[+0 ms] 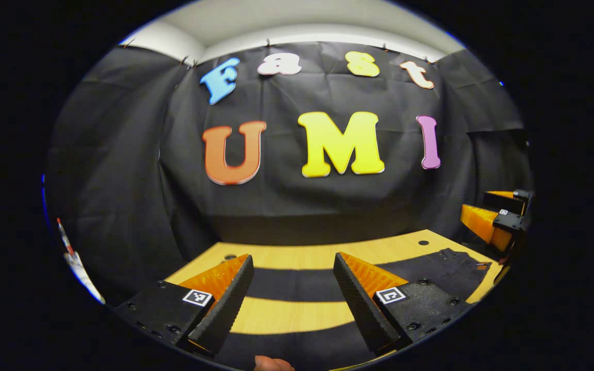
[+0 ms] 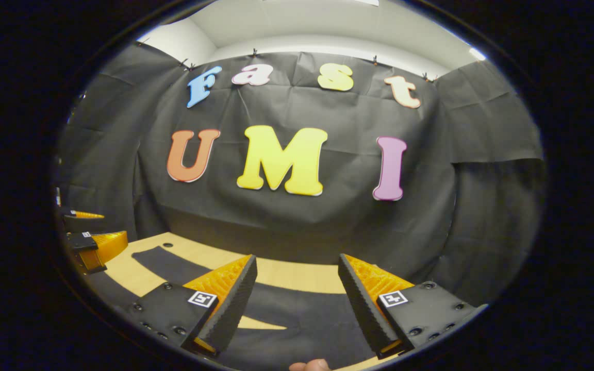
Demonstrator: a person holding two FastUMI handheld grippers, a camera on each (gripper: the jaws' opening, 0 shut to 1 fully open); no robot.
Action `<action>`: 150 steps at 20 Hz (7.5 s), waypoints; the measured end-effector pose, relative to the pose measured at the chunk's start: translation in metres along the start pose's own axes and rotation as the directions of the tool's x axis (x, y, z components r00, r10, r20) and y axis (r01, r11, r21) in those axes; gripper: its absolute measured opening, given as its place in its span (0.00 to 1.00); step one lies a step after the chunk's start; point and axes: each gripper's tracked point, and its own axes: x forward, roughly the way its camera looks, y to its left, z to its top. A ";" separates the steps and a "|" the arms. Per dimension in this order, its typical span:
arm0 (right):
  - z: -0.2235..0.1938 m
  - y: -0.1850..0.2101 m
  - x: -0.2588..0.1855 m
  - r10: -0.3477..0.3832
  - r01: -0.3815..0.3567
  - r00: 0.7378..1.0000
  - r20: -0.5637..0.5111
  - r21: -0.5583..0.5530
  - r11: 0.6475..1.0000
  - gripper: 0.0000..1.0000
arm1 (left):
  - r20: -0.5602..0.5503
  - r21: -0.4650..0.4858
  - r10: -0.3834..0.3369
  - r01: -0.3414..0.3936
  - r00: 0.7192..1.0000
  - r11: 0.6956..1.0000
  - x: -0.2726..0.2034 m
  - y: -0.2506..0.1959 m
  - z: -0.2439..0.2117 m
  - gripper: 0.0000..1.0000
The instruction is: Grasp the waist and the cuffs of the jeans and fold them to make the two legs overlap; first hold the waist and fold one-third of the jeans toward the cuffs, then hold the cuffs and fold the remaining one-third in the same direction to finish folding.
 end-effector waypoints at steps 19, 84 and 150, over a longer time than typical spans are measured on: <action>-0.146 -0.122 -0.037 -0.154 0.320 0.854 -0.497 0.269 0.908 0.96 | -0.695 -0.706 -0.095 -0.651 0.713 0.279 -0.085 0.049 -0.208 0.99; -0.121 -0.159 0.201 0.071 0.416 0.852 -0.518 0.754 0.509 0.02 | -0.595 -0.635 -0.208 -0.296 0.776 0.714 0.188 0.098 -0.065 0.03; -0.123 -0.259 0.190 -0.312 0.446 0.855 -0.413 0.282 0.849 0.02 | 0.313 0.007 -0.025 0.024 0.950 1.000 0.130 0.061 0.232 0.98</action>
